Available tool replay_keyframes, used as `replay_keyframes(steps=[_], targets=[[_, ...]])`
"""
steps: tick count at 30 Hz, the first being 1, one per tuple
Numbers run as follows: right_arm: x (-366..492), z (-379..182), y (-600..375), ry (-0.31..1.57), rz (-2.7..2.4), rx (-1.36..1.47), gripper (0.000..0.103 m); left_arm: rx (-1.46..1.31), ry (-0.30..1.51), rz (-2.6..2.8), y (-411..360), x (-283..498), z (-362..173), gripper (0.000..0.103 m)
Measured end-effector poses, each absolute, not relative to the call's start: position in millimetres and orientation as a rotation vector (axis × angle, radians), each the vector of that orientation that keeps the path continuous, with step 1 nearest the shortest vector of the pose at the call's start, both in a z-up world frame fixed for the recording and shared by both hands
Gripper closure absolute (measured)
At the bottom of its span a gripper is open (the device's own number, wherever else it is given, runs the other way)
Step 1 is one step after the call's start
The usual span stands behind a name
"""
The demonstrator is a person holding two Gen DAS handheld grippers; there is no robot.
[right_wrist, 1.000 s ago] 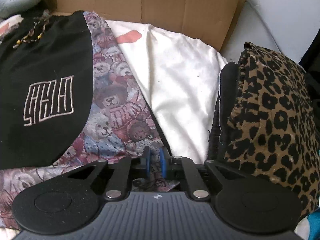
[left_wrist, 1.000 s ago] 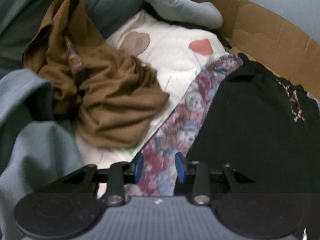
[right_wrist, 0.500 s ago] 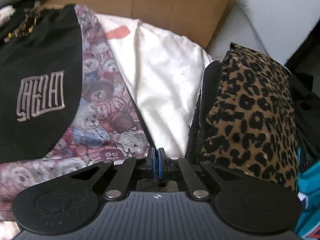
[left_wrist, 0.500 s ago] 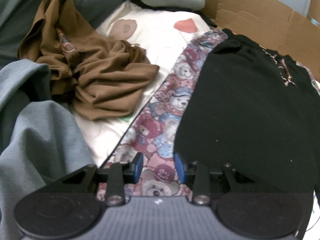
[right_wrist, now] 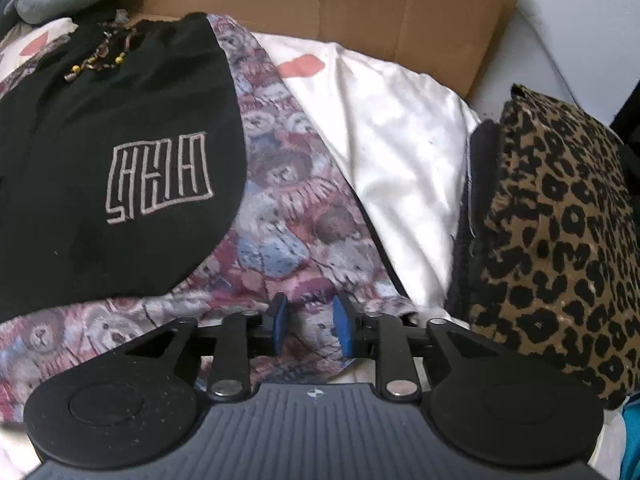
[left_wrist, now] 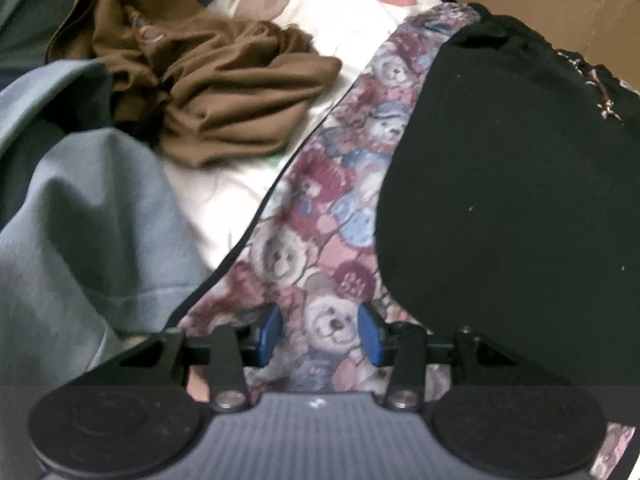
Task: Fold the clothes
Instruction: 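Move the left gripper down to the bear-print-trimmed edge of the black shorts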
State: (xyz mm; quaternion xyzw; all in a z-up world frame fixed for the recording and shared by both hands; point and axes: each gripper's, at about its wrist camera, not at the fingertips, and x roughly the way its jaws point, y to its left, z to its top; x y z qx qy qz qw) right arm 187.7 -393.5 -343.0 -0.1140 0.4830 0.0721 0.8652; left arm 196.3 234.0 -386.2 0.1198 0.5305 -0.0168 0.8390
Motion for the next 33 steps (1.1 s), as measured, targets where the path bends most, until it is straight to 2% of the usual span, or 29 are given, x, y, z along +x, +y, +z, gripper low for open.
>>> replay_keyframes(steps=[8, 10, 14, 18, 26, 33], targets=[[174, -342, -403, 1.021, 0.062, -0.199, 0.069, 0.310, 1.156, -0.023, 241, 194, -382, 0.050], [170, -342, -406, 1.015, 0.061, -0.192, 0.069, 0.321, 1.163, -0.016, 244, 192, -380, 0.051], [163, -340, -411, 1.012, 0.062, -0.181, 0.069, 0.331, 1.171, -0.018, 250, 188, -377, 0.059], [161, -335, -417, 1.012, 0.061, -0.128, 0.069, 0.332, 1.183, -0.014, 254, 186, -371, 0.062], [151, -319, -424, 0.977, 0.058, -0.026, 0.069, 0.343, 1.157, -0.027, 254, 186, -360, 0.062], [152, -295, -431, 0.917, 0.059, 0.107, 0.067, 0.353, 1.094, -0.027, 267, 193, -335, 0.058]])
